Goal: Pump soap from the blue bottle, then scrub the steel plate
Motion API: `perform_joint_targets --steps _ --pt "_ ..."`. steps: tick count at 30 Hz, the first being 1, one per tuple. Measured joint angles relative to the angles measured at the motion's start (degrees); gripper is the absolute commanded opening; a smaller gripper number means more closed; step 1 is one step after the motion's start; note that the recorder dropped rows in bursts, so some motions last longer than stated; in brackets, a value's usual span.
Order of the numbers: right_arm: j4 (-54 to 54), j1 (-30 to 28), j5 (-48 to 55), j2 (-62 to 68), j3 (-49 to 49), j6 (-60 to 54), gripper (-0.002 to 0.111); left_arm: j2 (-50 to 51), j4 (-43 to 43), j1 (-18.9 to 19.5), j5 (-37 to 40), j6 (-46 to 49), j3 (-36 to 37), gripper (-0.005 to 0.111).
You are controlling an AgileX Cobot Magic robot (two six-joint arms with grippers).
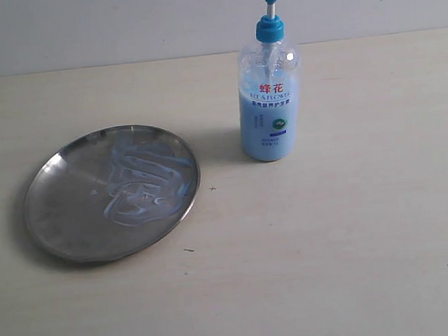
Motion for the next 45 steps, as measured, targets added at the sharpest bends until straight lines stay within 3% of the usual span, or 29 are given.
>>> perform_joint_targets --steps 13,45 --pt "-9.7 -1.0 2.3 -9.3 11.3 14.3 0.0 0.0 0.0 0.0 0.0 0.0 0.0 0.0" --pt "-9.8 -1.0 10.6 -9.3 12.0 16.0 0.0 0.0 0.0 0.0 0.0 0.0 0.0 0.0"
